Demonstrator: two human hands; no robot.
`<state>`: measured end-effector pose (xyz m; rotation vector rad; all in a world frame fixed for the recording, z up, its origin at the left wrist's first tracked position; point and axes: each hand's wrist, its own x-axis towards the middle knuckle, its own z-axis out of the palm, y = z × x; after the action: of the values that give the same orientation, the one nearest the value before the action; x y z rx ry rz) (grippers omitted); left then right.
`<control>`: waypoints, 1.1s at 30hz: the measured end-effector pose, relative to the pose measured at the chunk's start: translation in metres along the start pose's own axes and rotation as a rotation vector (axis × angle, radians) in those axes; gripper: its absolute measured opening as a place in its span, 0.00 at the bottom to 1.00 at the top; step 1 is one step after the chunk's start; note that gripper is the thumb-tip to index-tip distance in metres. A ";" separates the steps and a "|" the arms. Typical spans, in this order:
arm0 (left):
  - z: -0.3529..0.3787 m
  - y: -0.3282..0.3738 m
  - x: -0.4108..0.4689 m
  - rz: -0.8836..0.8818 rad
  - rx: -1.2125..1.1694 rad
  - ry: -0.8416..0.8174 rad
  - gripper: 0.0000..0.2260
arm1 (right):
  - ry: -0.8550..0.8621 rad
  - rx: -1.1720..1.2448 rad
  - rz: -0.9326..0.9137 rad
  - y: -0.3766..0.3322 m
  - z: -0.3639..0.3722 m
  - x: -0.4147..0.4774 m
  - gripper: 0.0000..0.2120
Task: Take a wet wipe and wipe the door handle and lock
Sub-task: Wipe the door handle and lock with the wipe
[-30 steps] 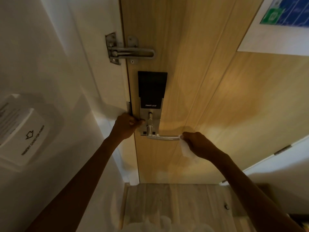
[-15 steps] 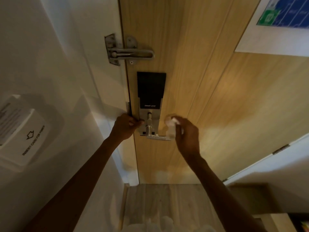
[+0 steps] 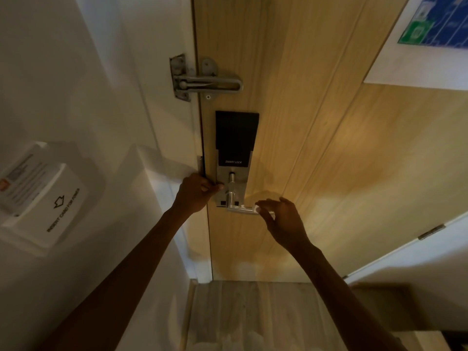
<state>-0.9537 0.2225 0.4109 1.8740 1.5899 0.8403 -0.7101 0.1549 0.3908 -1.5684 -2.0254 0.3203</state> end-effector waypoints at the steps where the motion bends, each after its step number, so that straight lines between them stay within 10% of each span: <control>1: 0.000 0.000 0.000 0.012 0.005 -0.001 0.16 | 0.026 -0.028 -0.052 -0.001 0.002 -0.004 0.11; 33: 0.006 -0.020 0.013 -0.057 -0.234 -0.115 0.15 | -0.020 -0.205 -0.196 0.000 0.005 -0.002 0.09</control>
<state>-0.9609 0.2388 0.3936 1.6735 1.4035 0.8391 -0.7123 0.1535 0.3856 -1.4713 -2.2653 0.0552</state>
